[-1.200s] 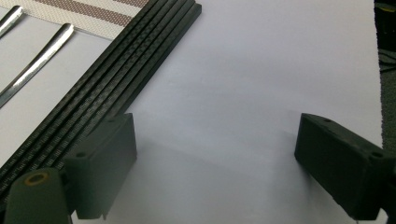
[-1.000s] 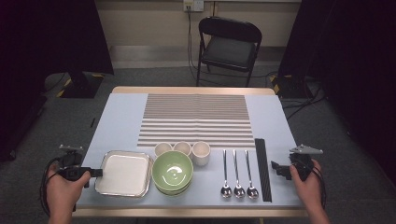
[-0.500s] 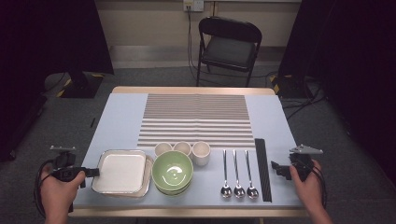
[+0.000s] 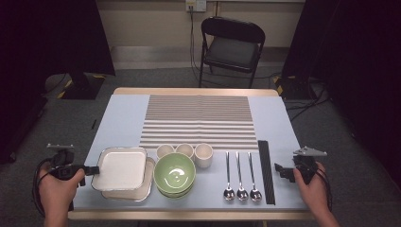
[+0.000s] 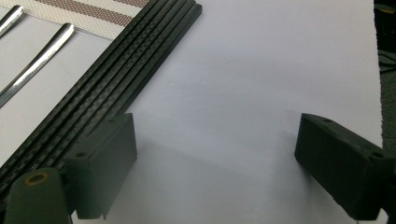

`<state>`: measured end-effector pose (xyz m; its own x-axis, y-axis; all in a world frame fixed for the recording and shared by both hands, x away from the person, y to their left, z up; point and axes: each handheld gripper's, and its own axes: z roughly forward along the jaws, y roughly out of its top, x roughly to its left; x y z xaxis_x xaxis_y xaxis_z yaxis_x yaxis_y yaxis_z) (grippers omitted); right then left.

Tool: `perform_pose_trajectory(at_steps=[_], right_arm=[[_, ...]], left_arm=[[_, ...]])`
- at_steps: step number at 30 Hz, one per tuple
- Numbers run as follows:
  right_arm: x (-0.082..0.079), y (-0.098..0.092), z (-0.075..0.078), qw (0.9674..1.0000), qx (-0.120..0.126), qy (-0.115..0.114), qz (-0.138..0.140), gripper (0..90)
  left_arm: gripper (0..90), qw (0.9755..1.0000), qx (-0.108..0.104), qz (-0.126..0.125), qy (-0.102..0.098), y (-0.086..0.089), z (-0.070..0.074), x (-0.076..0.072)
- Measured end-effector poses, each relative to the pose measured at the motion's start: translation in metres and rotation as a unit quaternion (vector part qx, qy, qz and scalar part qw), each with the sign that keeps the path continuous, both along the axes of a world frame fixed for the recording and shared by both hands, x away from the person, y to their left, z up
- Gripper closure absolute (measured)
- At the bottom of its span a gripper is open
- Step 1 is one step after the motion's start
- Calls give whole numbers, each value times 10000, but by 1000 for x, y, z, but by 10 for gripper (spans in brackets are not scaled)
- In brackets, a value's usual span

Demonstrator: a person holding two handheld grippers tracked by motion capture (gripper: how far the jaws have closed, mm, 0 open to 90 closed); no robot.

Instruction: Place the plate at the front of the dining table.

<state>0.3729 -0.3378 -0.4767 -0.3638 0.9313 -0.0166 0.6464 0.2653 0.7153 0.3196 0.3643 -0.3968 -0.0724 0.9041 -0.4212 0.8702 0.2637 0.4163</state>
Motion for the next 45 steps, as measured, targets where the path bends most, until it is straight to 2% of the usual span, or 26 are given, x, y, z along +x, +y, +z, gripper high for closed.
perform_pose_trajectory(at_steps=[9, 11, 14, 16, 18, 19, 20, 23, 25, 27, 30, 35, 37, 45], right_arm=[[0, 0, 0, 10000, 7, -1, 2, 119], [0, 0, 0, 10000, 12, 0, 2, 119], [0, 0, 0, 10000, 6, -7, 7, 119], [0, 0, 0, 10000, 4, -16, 7, 119], [0, 0, 0, 10000, 11, -1, 3, 119], [0, 0, 0, 10000, 3, -16, 7, 119], [0, 0, 0, 10000, 6, -13, 6, 119], [0, 0, 0, 10000, 7, -13, 7, 119], [0, 0, 0, 10000, 8, -5, -2, 119], [0, 0, 0, 10000, 8, -6, 0, 119], [0, 0, 0, 10000, 7, -11, 5, 119], [0, 0, 0, 10000, 9, -3, 6, 119], [0, 0, 0, 10000, 8, -3, -1, 119], [0, 0, 0, 10000, 8, -12, 6, 119]], left_arm=[[878, 10000, -26, 49, -41, -4, 8, 8], [876, 9998, -136, 117, -76, -5, 8, 10], [879, 9997, -197, 92, -99, -4, 8, 14], [882, 9999, -91, 95, -81, -2, 9, 15], [881, 9996, -182, 176, -137, -3, 9, 17], [881, 9997, -119, 136, -140, -2, 10, 18], [882, 9996, -163, 182, -153, -2, 10, 19], [880, 9997, -178, 109, -156, -3, 12, 21], [879, 9995, -217, 176, -149, -5, 12, 23], [879, 9997, -120, 159, -114, -5, 11, 26], [878, 9996, -169, 189, -114, -7, 11, 29], [882, 9997, -201, 81, -115, -10, 13, 34], [886, 9995, -263, 134, -146, -12, 14, 37], [885, 9996, -192, 102, -187, -19, 18, 48]])
